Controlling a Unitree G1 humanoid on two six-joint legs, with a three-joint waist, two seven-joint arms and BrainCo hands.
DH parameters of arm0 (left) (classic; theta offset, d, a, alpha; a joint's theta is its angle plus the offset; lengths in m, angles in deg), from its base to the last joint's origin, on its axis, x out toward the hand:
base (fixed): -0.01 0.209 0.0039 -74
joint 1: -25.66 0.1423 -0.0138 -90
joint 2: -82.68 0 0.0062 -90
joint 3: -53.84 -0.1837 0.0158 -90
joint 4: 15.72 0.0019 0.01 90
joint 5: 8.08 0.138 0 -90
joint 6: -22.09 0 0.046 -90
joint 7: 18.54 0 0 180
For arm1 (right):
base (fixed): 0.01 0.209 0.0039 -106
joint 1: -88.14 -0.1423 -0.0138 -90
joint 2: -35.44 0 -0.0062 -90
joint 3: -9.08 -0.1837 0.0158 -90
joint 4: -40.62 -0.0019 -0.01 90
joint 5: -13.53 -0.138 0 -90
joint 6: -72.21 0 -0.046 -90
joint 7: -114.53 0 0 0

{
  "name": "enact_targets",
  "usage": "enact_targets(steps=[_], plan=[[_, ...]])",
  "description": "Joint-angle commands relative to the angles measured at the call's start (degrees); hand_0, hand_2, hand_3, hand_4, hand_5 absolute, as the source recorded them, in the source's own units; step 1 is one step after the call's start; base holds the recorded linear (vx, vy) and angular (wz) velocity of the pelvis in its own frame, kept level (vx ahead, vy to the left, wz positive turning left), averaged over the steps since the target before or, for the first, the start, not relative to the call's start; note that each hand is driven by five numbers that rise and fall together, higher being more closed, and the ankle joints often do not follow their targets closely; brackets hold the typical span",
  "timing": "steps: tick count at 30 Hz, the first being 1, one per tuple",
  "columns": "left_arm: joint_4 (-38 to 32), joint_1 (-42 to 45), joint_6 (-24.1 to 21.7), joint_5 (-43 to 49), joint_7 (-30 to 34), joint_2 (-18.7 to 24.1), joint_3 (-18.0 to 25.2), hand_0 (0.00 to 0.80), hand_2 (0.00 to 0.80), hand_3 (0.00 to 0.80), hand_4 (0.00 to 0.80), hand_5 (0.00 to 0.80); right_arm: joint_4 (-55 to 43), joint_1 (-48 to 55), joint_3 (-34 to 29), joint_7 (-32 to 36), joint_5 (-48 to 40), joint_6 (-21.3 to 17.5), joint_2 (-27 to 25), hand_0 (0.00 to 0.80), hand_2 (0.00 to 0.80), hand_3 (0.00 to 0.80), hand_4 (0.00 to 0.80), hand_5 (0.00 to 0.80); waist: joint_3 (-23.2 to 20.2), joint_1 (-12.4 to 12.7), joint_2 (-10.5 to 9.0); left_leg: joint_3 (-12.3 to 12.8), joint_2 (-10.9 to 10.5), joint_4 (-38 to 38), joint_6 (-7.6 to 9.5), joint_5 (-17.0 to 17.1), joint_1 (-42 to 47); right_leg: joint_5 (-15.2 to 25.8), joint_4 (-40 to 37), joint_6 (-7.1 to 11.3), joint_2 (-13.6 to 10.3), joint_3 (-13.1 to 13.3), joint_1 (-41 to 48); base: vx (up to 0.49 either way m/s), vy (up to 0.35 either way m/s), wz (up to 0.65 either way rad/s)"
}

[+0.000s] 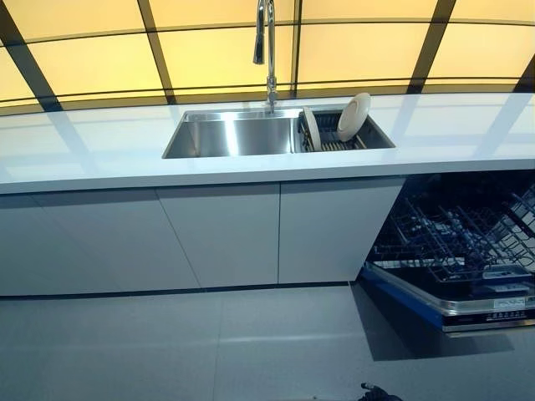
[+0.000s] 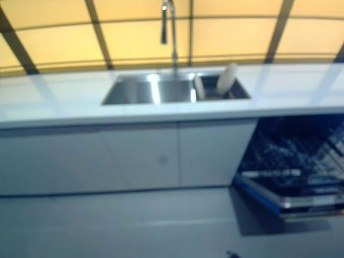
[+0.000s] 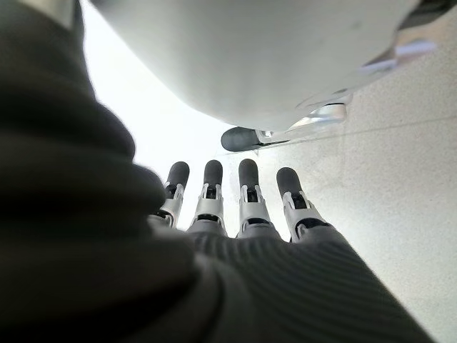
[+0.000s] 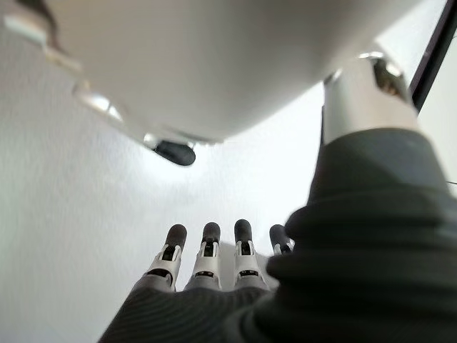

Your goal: Take plates into dishwasher

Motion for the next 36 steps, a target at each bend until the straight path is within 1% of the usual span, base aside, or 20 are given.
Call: enact_targets(steps=[1,5,8,12,15,19,26,30,32,36], plan=[[1.00,-3.43,-0.30,-2.37,-1.02,-2.05,-1.56,0.000,0.000,0.000,0.000,0.000,0.33,-3.93,1.40,-3.04,1.93,2.21,0.97,0.000,0.000,0.000,0.000,0.000,4.21,1.42,-1.70,2.12,-8.87,0.87,8.84,-3.87,1.57,-2.08,2.41,-7.05,7.89,-1.02,-0.61,-0.041,-0.006,0.00],[1.19,-3.45,-1.09,-3.50,0.36,-2.12,-0.99,0.000,0.000,0.000,0.000,0.000,0.50,-3.96,1.42,-2.68,1.09,3.80,1.23,0.000,0.000,0.000,0.000,0.000,4.26,1.44,-1.80,2.16,-8.92,0.70,8.85,-3.87,1.61,-1.92,2.15,-7.00,7.96,-0.90,-0.57,-0.051,-0.008,0.00],[1.08,-3.29,-2.50,-3.53,-0.20,-2.29,-1.11,0.000,0.000,0.000,0.000,0.000,0.68,-3.76,1.44,-1.09,1.00,3.53,1.46,0.000,0.000,0.000,0.000,0.000,4.12,1.46,-1.88,2.24,-8.91,0.57,8.80,-3.81,1.68,-1.74,1.80,-6.99,8.03,-0.89,-0.42,-0.028,-0.009,0.00],[1.12,-2.83,-1.80,-2.76,-1.08,-2.39,-1.11,0.000,0.000,0.000,0.000,0.000,0.55,-3.36,1.33,-1.43,0.11,2.25,1.73,0.000,0.000,0.000,0.000,0.000,3.77,1.47,-1.97,2.22,-8.86,0.41,8.64,-3.73,1.84,-1.68,1.56,-6.98,8.08,-0.94,-0.17,0.000,0.000,0.00],[1.30,-2.71,-1.73,-2.53,-0.85,-2.45,-1.03,0.000,0.000,0.000,0.000,0.000,0.34,-3.18,0.88,-3.21,-1.20,0.87,1.71,0.000,0.000,0.000,0.000,0.000,3.67,1.36,-1.94,2.32,-8.90,0.42,8.63,-3.70,1.82,-1.60,1.50,-6.99,8.15,-0.78,-0.18,0.000,0.000,0.00],[1.26,-2.72,-1.00,-2.83,-1.28,-2.49,-1.22,0.000,0.000,0.000,0.000,0.000,0.01,-3.12,0.50,-3.20,-2.10,1.67,1.71,0.000,0.000,0.000,0.000,0.000,3.75,1.07,-1.81,2.58,-8.97,0.31,8.67,-3.66,1.77,-1.48,1.43,-6.93,8.19,-0.58,-0.34,0.000,0.000,0.00],[1.51,-2.72,-1.16,-2.44,-1.27,-2.34,-1.33,0.000,0.000,0.000,0.000,0.000,0.62,-3.21,0.05,-2.60,-3.33,2.11,1.59,0.000,0.000,0.000,0.000,0.000,4.03,1.08,-1.83,2.77,-9.00,0.32,8.81,-3.62,1.77,-1.50,1.59,-7.00,8.28,-0.44,-0.39,0.000,0.000,0.00],[1.55,-2.66,-1.20,-2.17,-1.21,-2.30,-1.17,0.000,0.000,0.000,0.000,0.000,0.76,-3.30,-0.02,-2.56,-3.33,2.01,1.68,0.000,0.000,0.000,0.000,0.000,4.10,1.15,-1.89,2.84,-8.97,0.27,8.85,-3.62,1.92,-1.48,1.67,-7.03,8.31,-0.48,-0.38,0.000,0.000,0.00],[1.50,-2.67,-1.20,-2.17,-1.41,-2.42,-1.32,0.000,0.000,0.000,0.000,0.000,0.70,-3.36,0.00,-2.46,-3.48,2.71,1.73,0.000,0.000,0.000,0.000,0.000,4.11,1.22,-1.90,2.75,-8.97,0.24,8.88,-3.60,1.96,-1.52,1.65,-7.08,8.35,-0.52,-0.30,0.000,0.000,0.00],[1.68,-2.94,-1.10,-1.87,-1.84,-2.45,-1.26,0.000,0.000,0.000,0.000,0.000,0.73,-3.83,0.40,-2.49,-2.78,2.91,1.94,0.000,0.000,0.000,0.000,0.000,4.39,1.44,-1.97,2.76,-8.92,0.41,9.01,-3.53,1.80,-1.95,2.42,-7.29,8.44,-0.66,-0.54,0.000,0.000,0.00]])
